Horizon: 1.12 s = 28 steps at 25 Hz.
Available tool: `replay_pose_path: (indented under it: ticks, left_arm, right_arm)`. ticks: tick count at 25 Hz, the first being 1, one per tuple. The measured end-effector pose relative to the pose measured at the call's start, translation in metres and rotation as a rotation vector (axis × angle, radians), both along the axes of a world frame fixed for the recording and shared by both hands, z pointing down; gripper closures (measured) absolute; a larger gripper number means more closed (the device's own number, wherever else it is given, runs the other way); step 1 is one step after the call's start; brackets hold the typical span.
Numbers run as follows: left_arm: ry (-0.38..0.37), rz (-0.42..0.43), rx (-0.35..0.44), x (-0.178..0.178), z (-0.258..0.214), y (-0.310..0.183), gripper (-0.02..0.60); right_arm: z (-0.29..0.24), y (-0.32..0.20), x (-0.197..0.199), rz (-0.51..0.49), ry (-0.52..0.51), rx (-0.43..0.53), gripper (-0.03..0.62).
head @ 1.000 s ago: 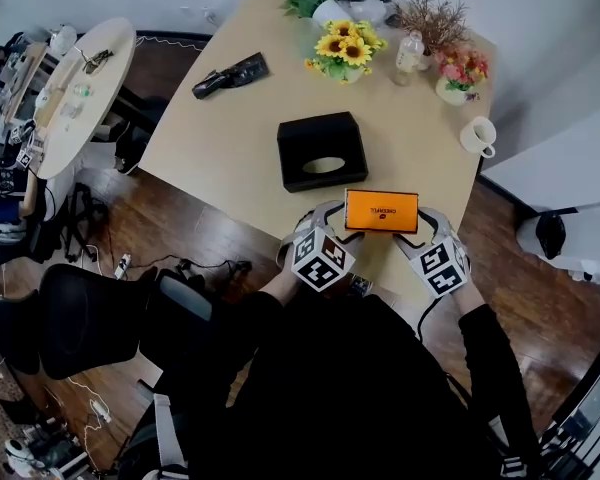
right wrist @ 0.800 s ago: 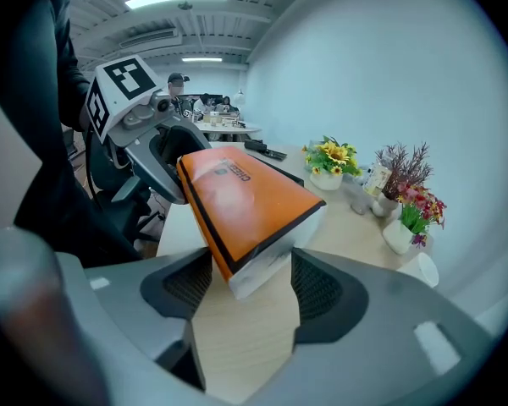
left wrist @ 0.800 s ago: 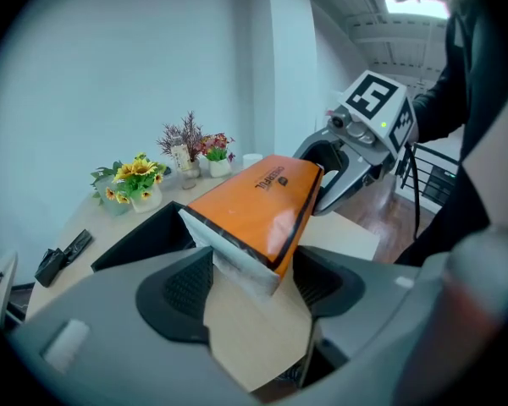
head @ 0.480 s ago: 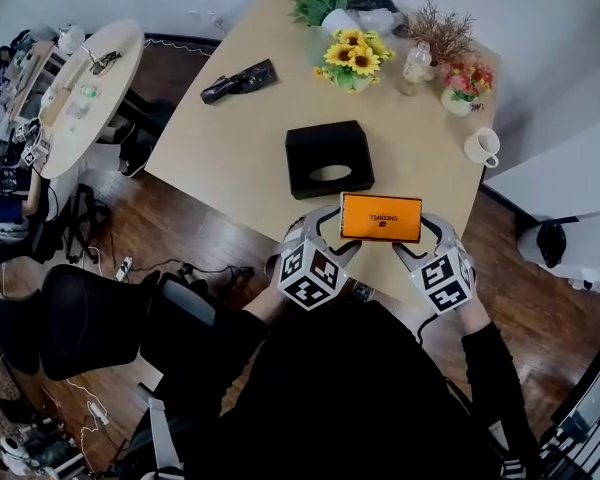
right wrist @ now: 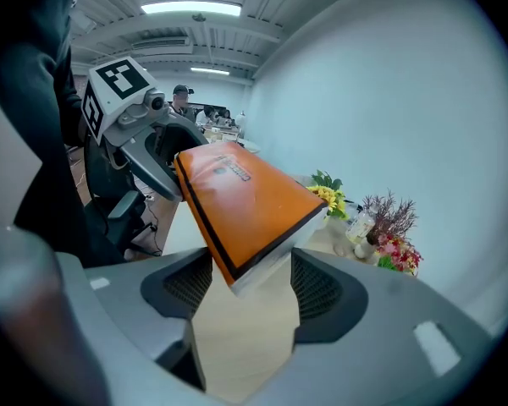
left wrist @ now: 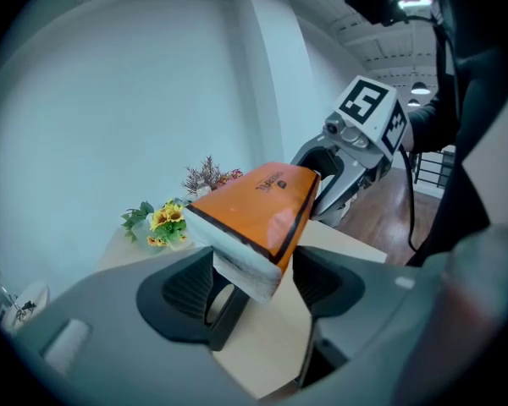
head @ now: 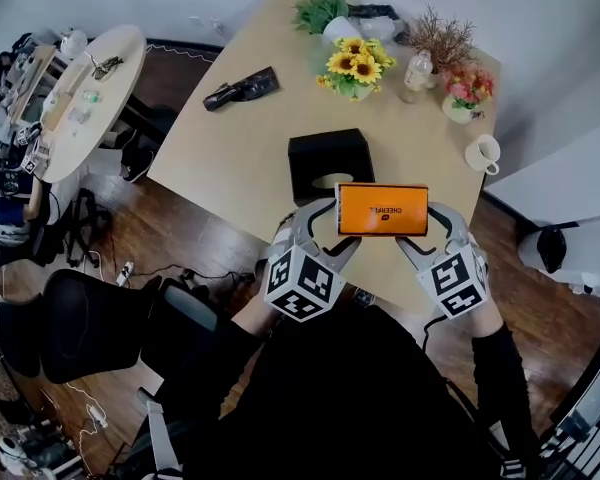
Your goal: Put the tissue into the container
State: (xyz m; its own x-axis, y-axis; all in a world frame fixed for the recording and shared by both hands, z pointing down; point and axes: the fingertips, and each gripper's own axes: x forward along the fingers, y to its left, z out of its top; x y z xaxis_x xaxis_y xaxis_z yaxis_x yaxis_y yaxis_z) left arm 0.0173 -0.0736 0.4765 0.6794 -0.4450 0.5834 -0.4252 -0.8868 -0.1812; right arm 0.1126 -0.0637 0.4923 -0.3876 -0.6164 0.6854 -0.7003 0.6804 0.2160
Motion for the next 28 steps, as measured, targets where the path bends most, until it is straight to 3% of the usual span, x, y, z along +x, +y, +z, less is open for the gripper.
replay_pose_path:
  ticks: [17,28]
  left_arm:
    - [0.008,-0.182,-0.031,-0.054,0.002,-0.041,0.305]
    - [-0.016,-0.209,-0.097,-0.065,0.036,-0.082,0.305]
  right_arm:
    - [-0.005,-0.06,-0.053,-0.183,0.055,0.01,0.298]
    - [0.032,-0.101,-0.064,-0.201,0.048,-0.06,0.299]
